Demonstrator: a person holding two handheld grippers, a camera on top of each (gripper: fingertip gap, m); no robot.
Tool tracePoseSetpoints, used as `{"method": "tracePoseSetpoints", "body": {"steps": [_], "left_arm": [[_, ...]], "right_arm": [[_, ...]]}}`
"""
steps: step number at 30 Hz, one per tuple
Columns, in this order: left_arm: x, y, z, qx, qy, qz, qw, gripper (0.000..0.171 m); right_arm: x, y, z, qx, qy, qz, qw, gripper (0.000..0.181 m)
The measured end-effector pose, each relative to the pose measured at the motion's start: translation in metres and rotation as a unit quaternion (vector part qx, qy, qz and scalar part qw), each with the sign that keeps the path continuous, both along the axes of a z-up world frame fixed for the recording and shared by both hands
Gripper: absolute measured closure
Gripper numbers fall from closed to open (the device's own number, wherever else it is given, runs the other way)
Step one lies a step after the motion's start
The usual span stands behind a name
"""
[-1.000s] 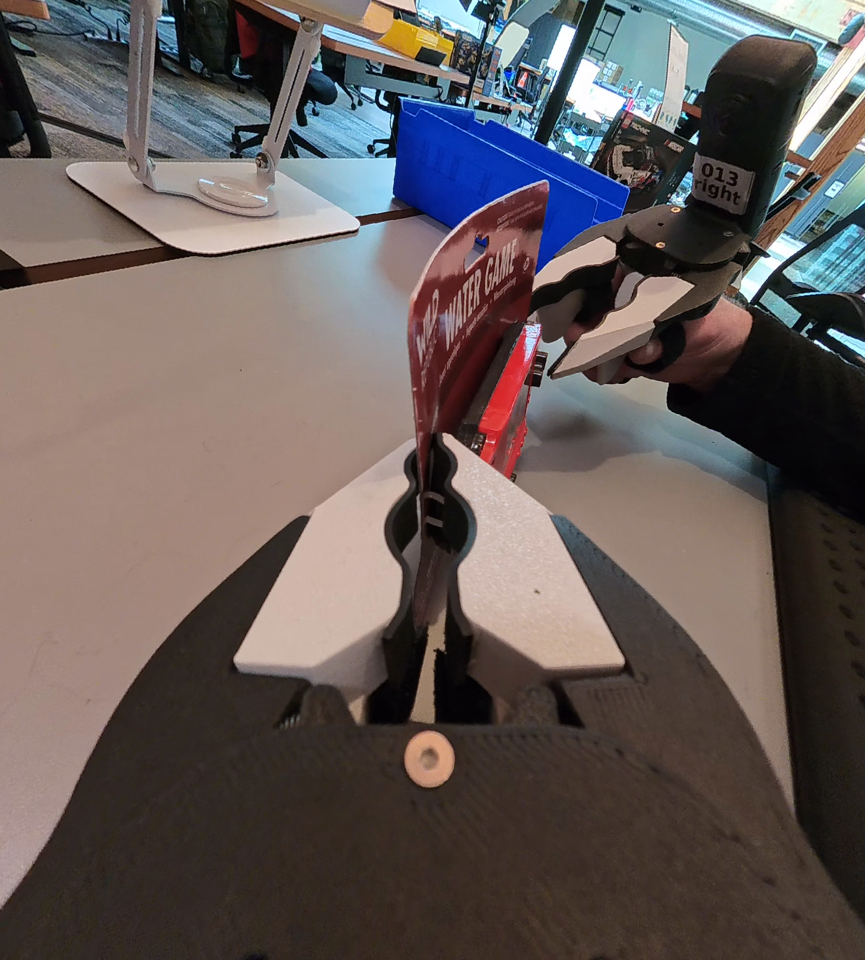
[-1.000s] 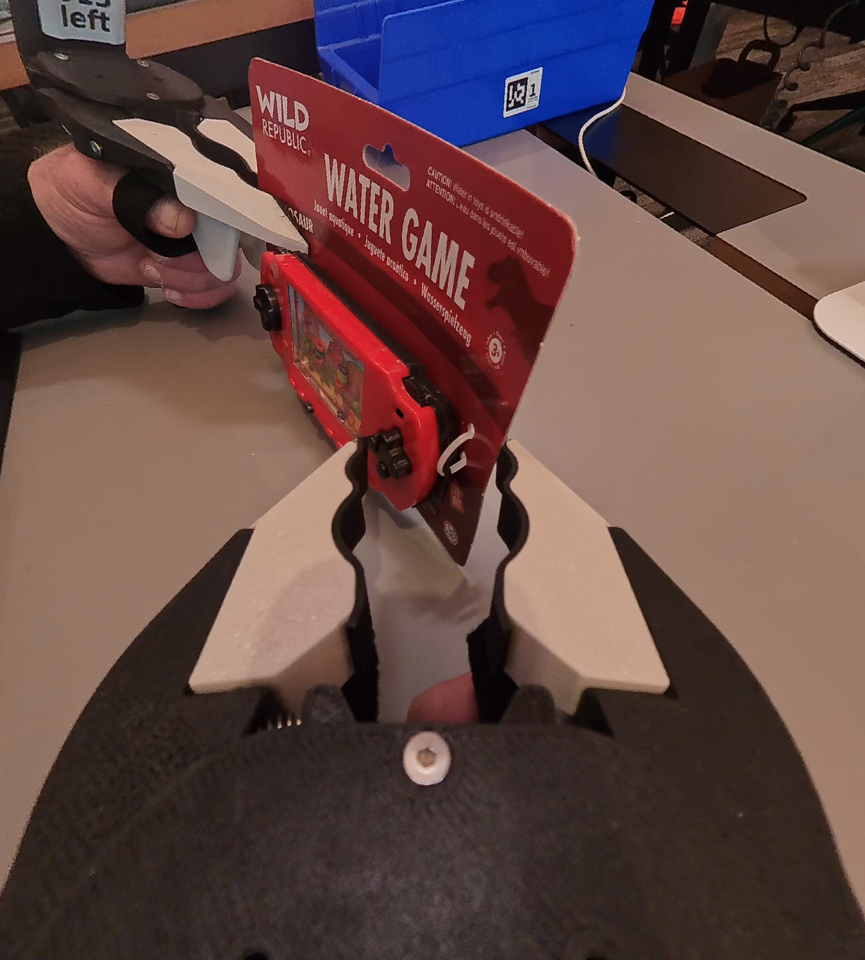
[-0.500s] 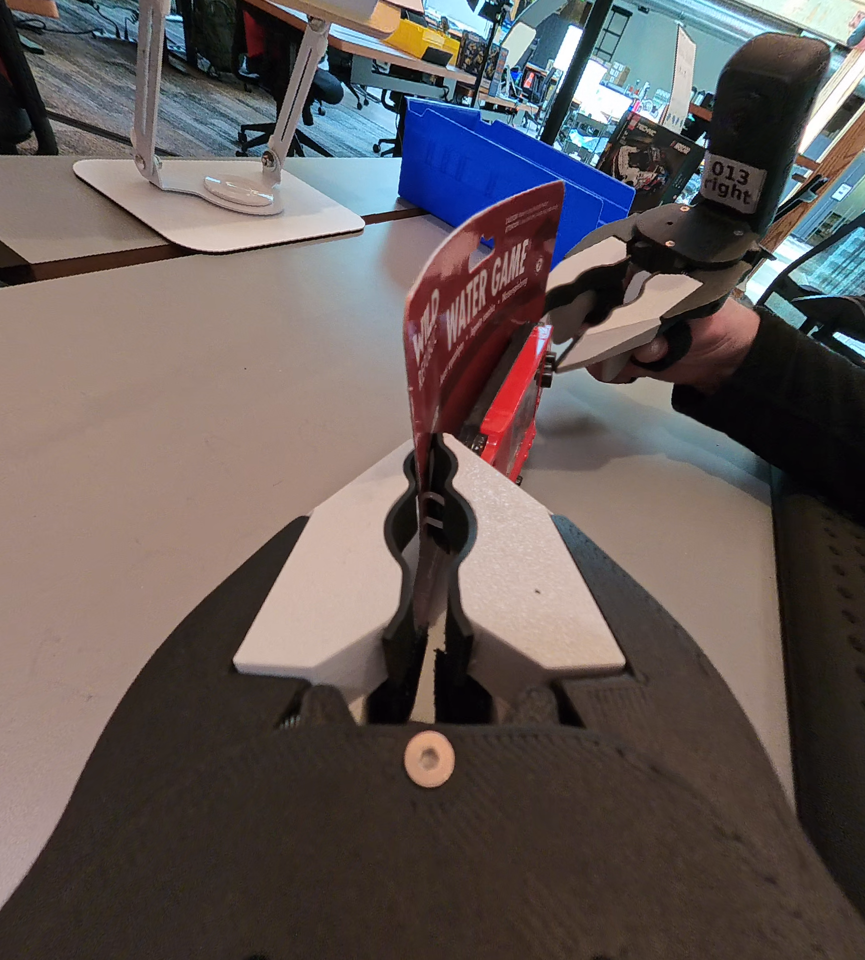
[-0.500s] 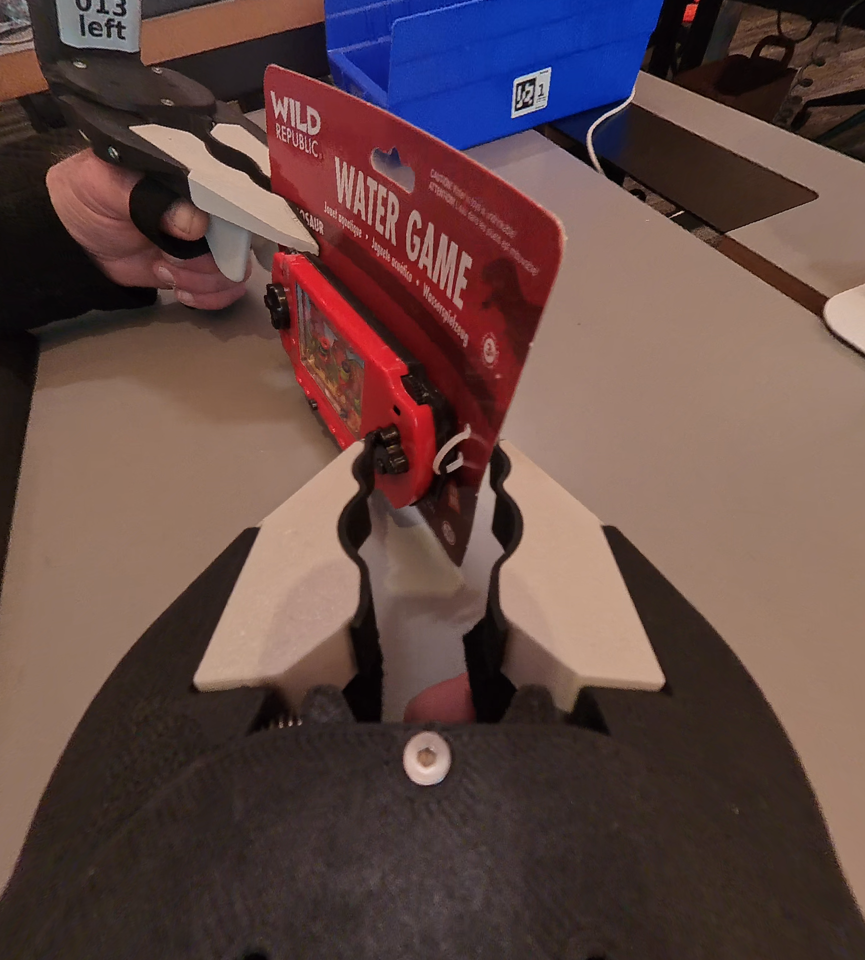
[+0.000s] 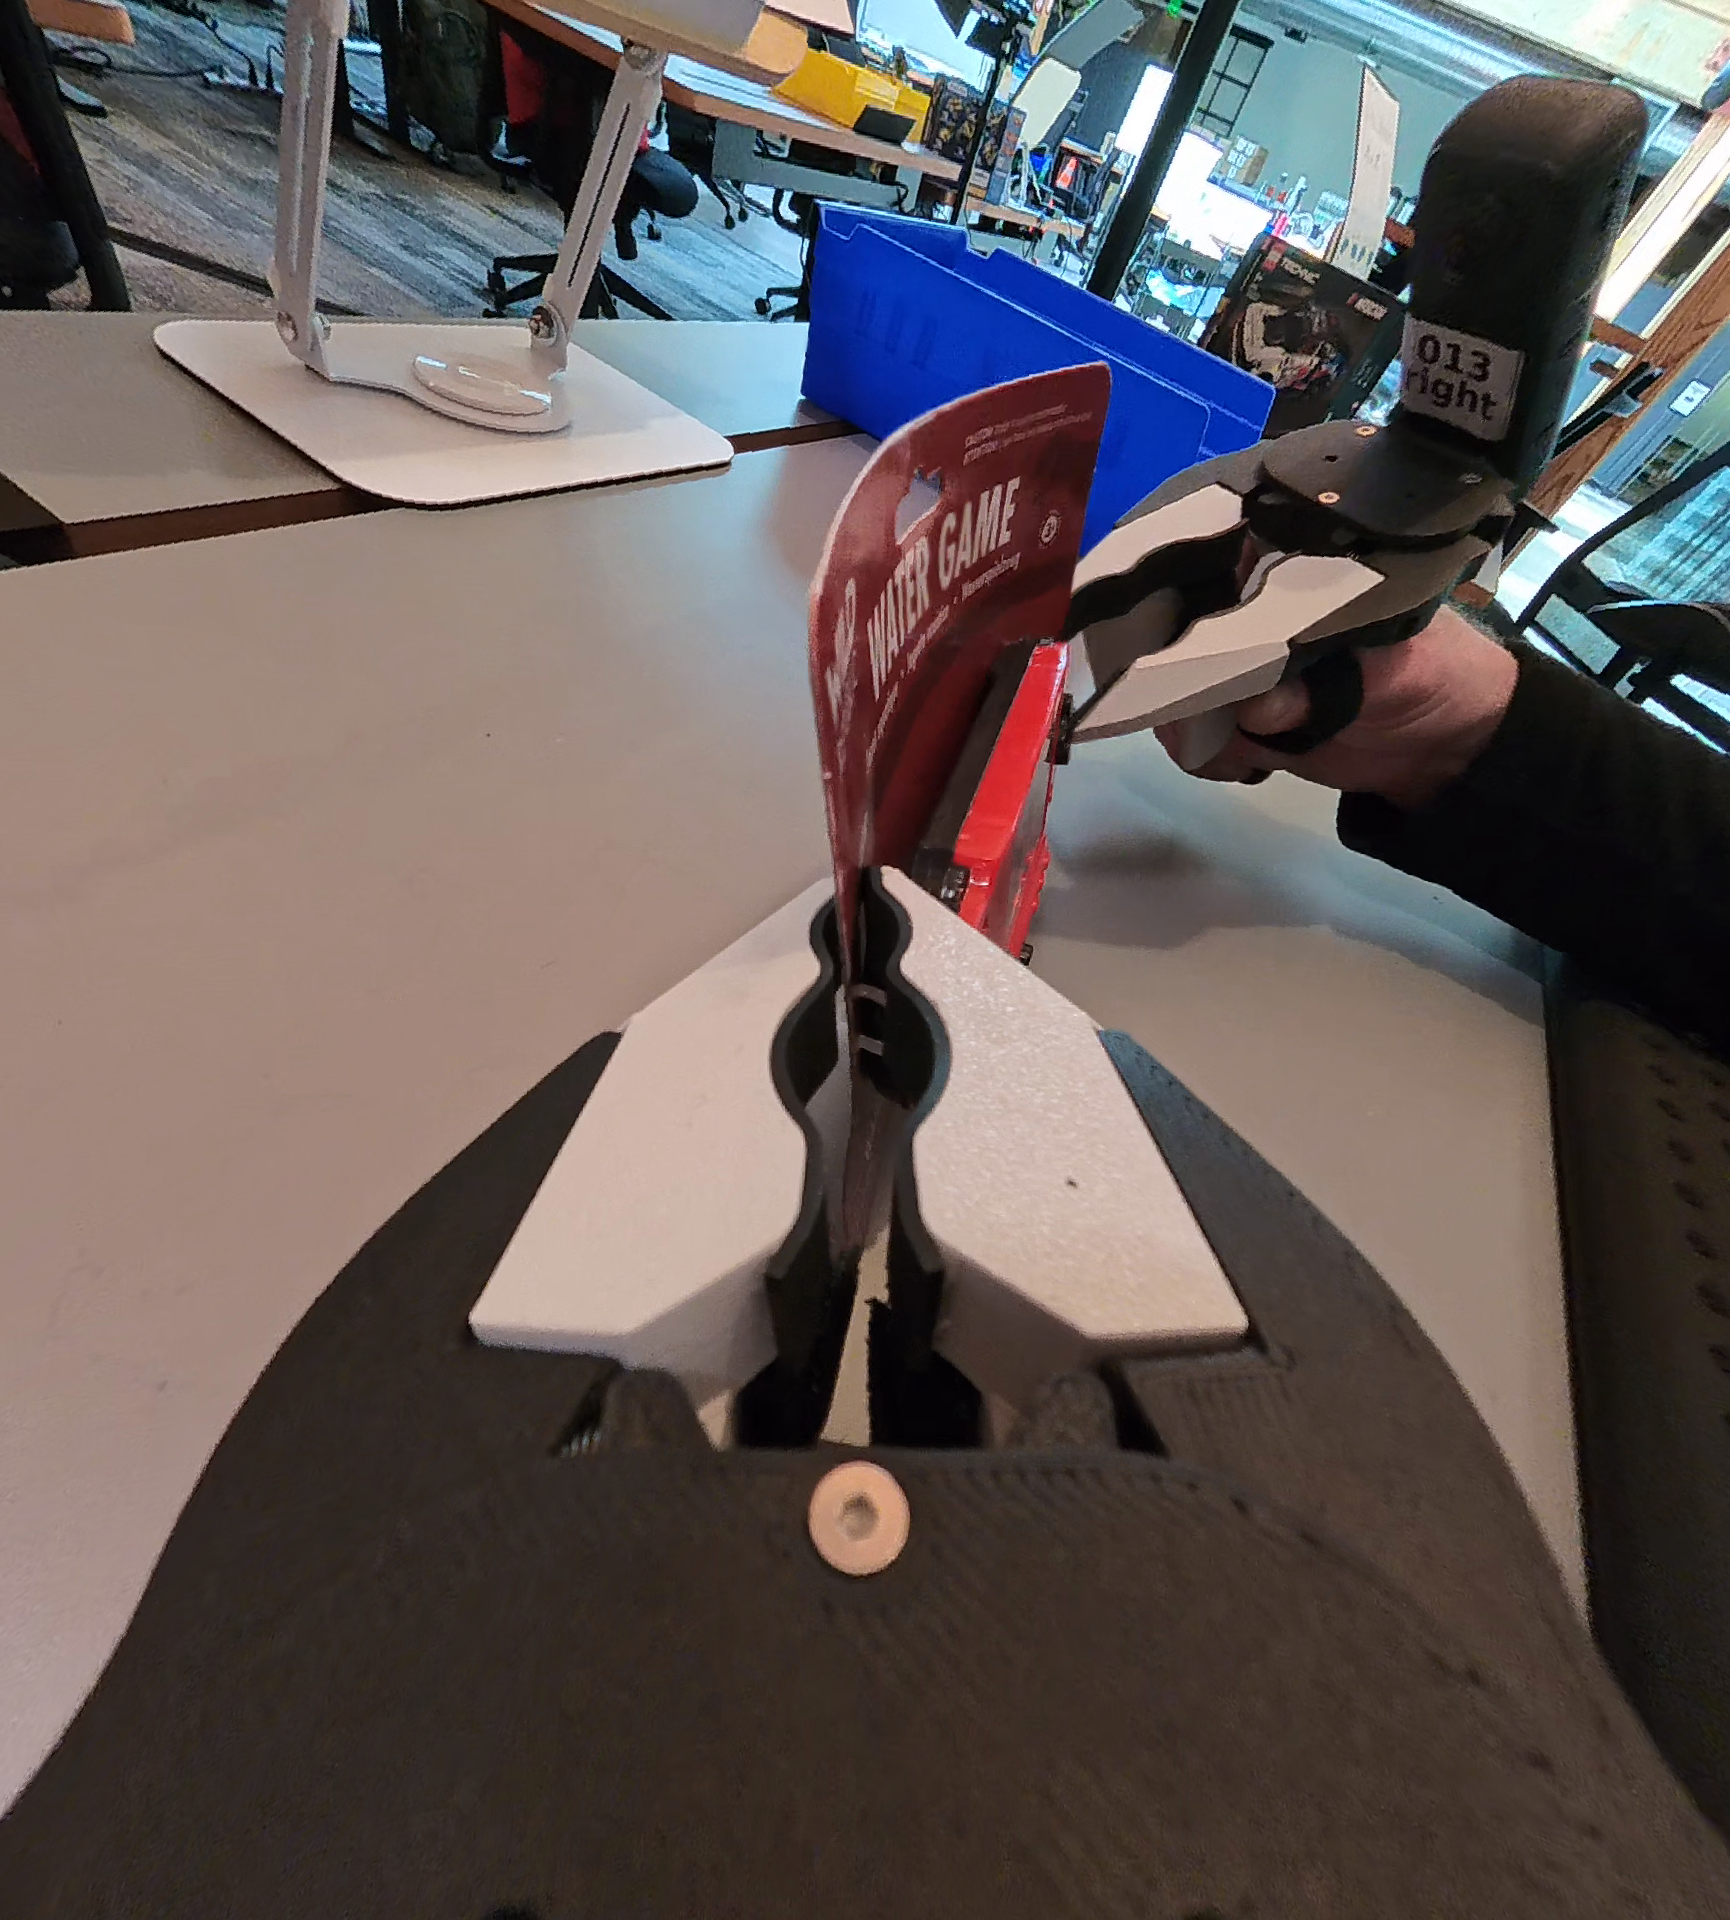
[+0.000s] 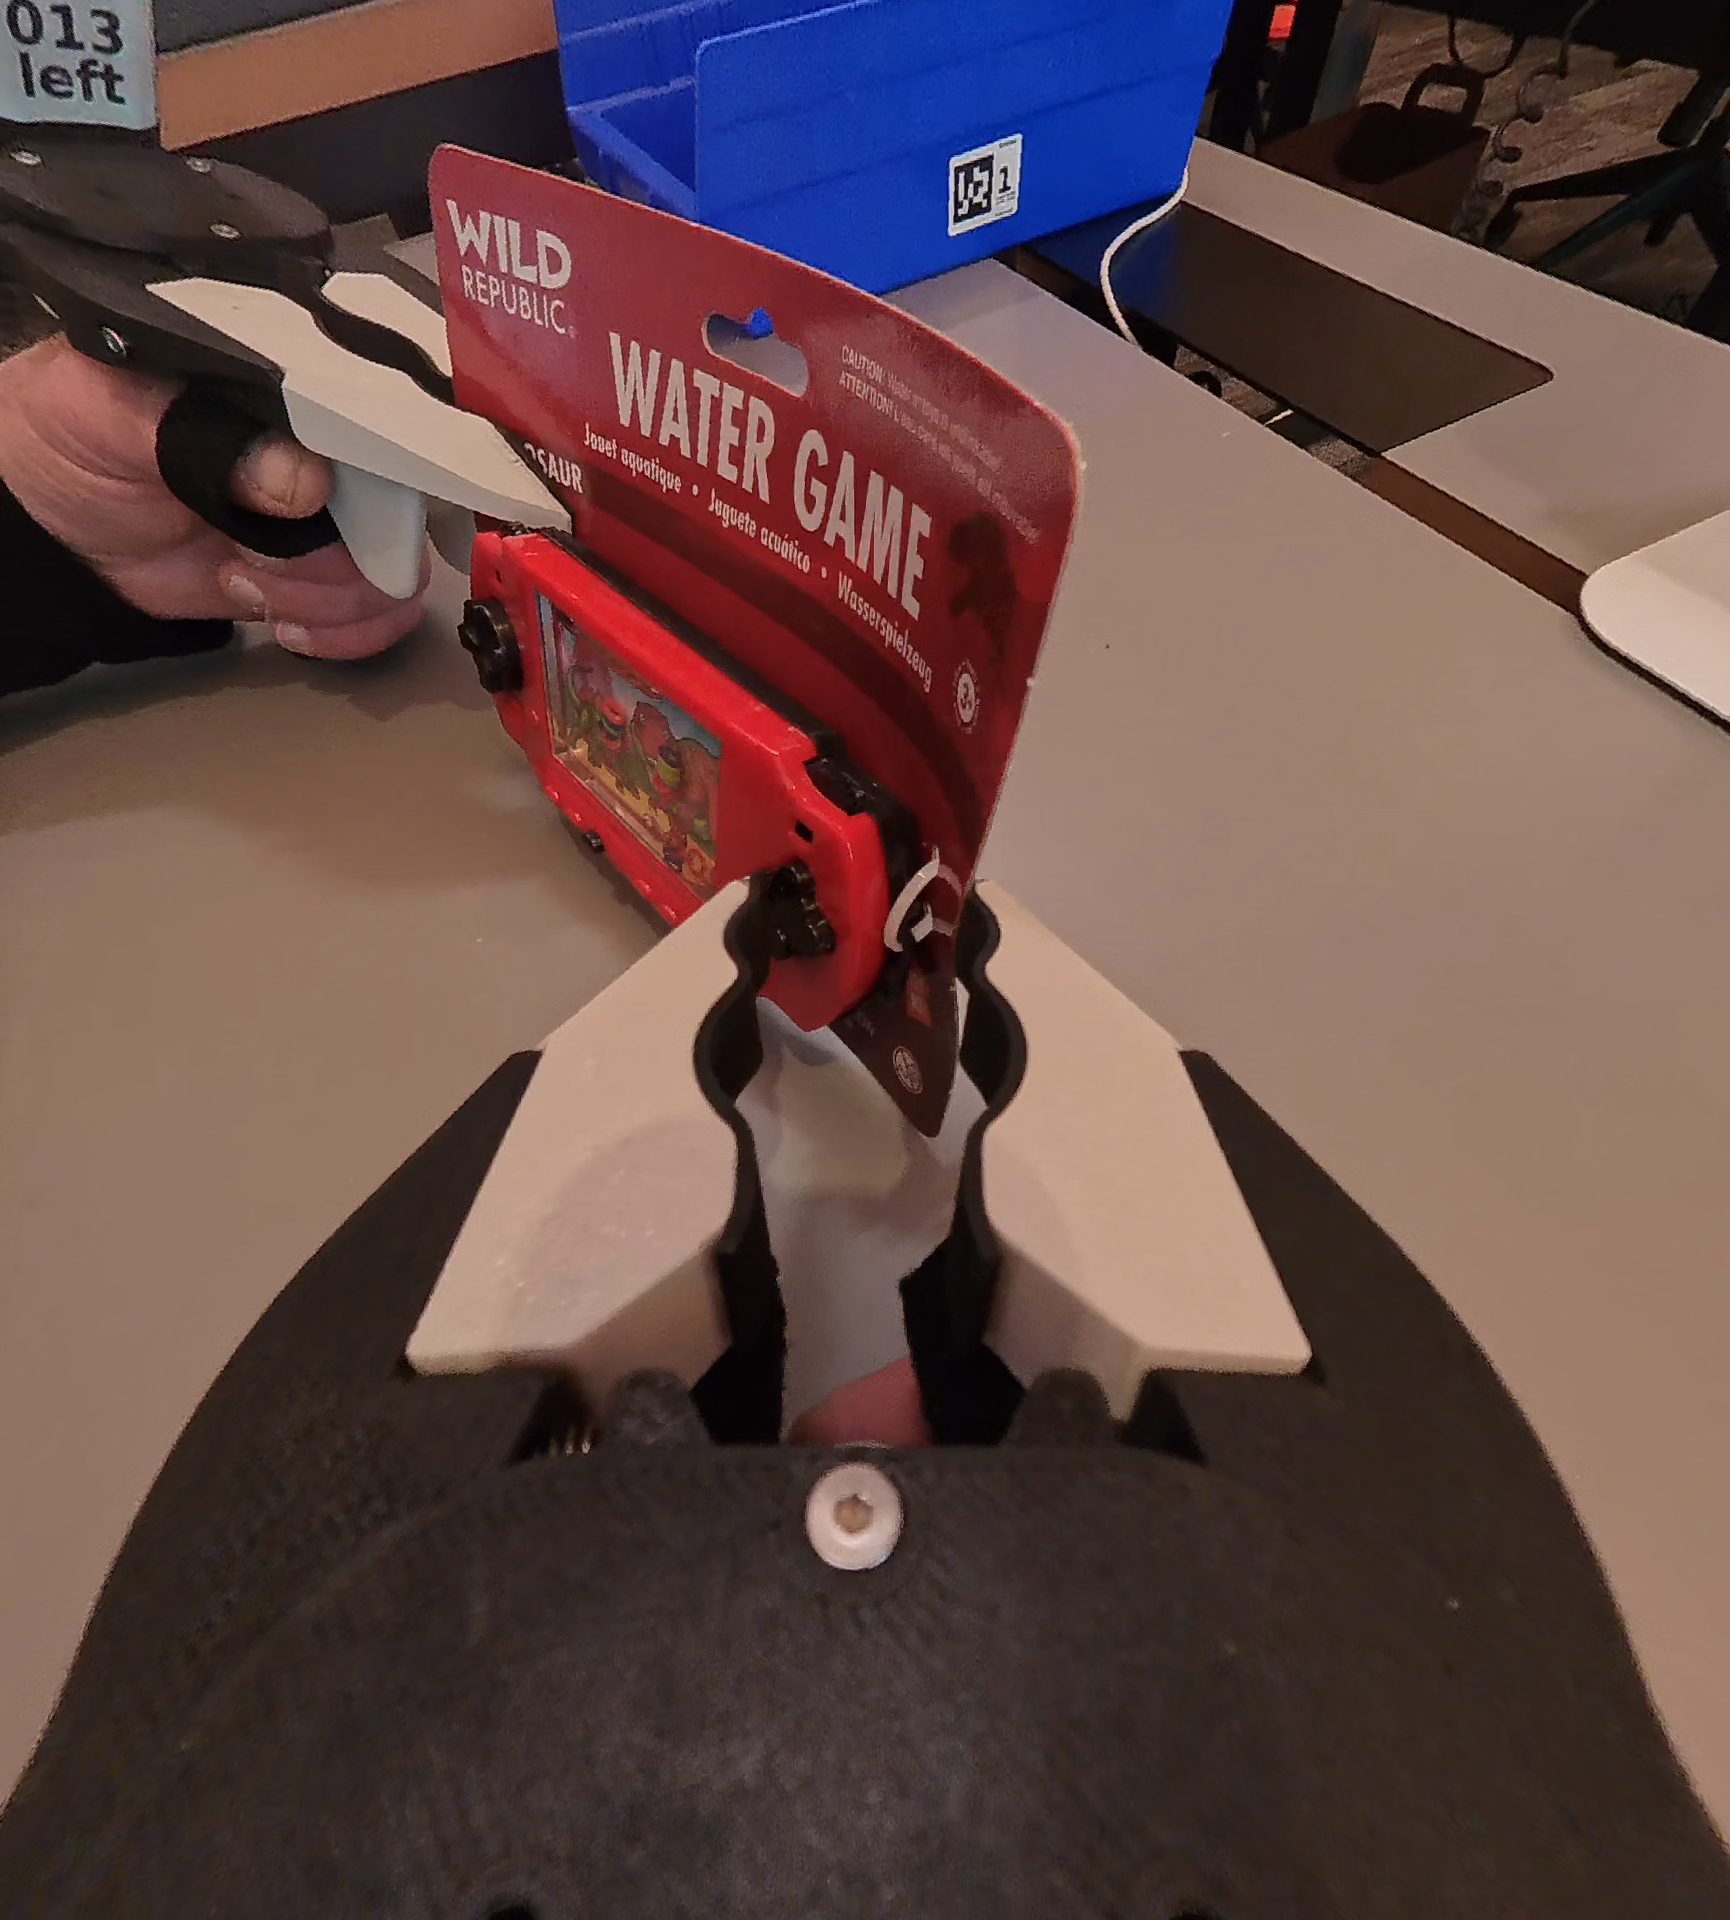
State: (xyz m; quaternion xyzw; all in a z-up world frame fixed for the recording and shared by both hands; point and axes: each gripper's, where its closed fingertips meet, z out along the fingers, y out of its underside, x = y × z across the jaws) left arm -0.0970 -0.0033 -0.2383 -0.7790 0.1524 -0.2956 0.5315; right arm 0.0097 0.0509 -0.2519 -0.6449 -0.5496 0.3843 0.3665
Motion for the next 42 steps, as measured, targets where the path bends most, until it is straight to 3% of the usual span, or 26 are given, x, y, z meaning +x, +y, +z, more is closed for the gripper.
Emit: {"method": "tracePoseSetpoints", "body": {"steps": [5,10,12,25,30,36,42], "left_arm": [[0.0001,-0.0010,-0.0002,0.002,0.001,-0.001,1.000,0.171],[0.0006,-0.0006,0.0009,0.004,0.009,-0.002,1.000,0.171],[0.0006,-0.0005,0.0009,0.005,0.008,-0.004,1.000,0.171],[0.0038,-0.0028,0.0026,0.026,0.023,-0.009,0.999,0.171],[0.0041,-0.0035,0.0026,0.029,0.024,-0.009,0.999,0.171],[0.0030,-0.0034,0.0028,0.029,0.027,-0.006,0.999,0.171],[0.0030,-0.0034,0.0029,0.029,0.025,-0.006,0.999,0.171]], "right_arm": [[-0.0002,0.0000,0.0006,0.000,0.000,0.001,1.000,0.147],[0.0003,-0.0036,-0.0012,-0.002,-0.002,0.018,1.000,0.124],[0.0025,-0.0020,-0.0006,0.004,0.000,0.021,1.000,0.136],[0.0060,-0.0047,0.0011,-0.012,0.015,0.038,0.999,0.154],[0.0063,-0.0055,0.0016,-0.011,0.014,0.039,0.999,0.152],[0.0052,-0.0071,0.0006,-0.019,0.013,0.042,0.999,0.138],[0.0055,-0.0070,0.0006,-0.020,0.014,0.044,0.999,0.138]]}}
